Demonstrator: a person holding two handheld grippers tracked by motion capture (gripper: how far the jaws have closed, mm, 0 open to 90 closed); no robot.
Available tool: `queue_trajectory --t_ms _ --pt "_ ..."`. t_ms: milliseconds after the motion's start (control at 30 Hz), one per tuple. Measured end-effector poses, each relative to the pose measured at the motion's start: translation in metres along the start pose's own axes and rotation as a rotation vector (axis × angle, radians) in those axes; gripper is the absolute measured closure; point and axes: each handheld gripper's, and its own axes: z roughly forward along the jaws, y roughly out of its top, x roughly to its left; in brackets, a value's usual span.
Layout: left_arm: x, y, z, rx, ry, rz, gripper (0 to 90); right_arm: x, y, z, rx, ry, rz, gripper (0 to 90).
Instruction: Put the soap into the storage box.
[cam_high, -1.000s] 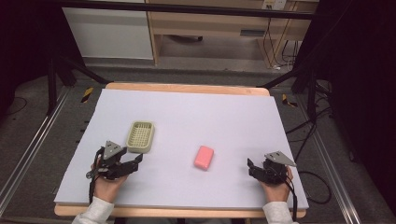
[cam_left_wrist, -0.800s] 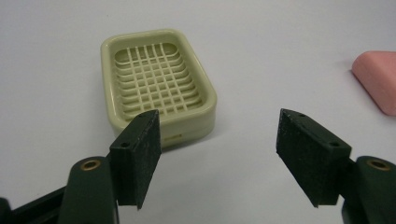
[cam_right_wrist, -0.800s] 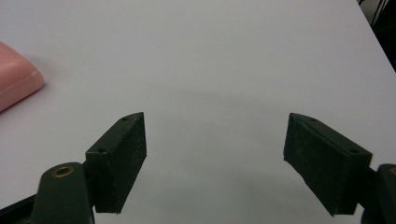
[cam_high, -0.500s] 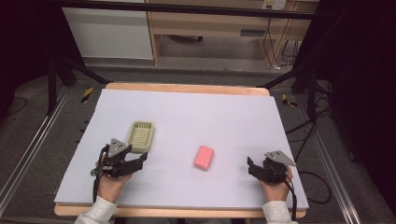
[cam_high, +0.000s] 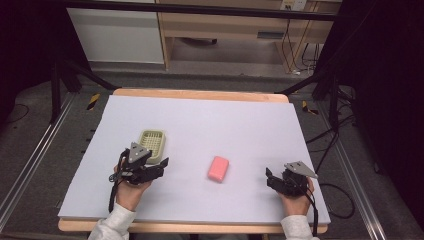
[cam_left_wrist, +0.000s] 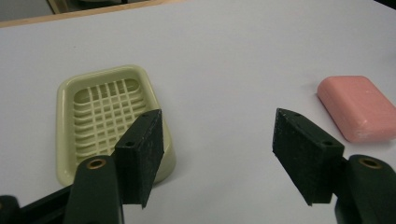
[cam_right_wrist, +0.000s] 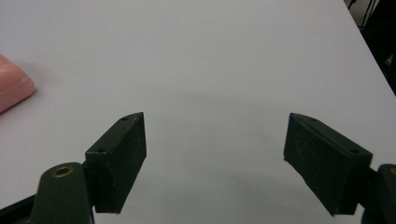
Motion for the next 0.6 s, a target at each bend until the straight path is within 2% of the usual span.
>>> queue_trajectory --t_ms 233,600 --pt "-0.012 0.005 0.008 0.003 -0.016 0.024 33.7 0.0 0.0 0.0 0.002 -0.001 0.002 21.4" --pt "-0.031 0.015 0.018 -0.003 -0.047 0.025 34.0 0.0 0.0 0.001 0.008 0.001 0.0 21.5"
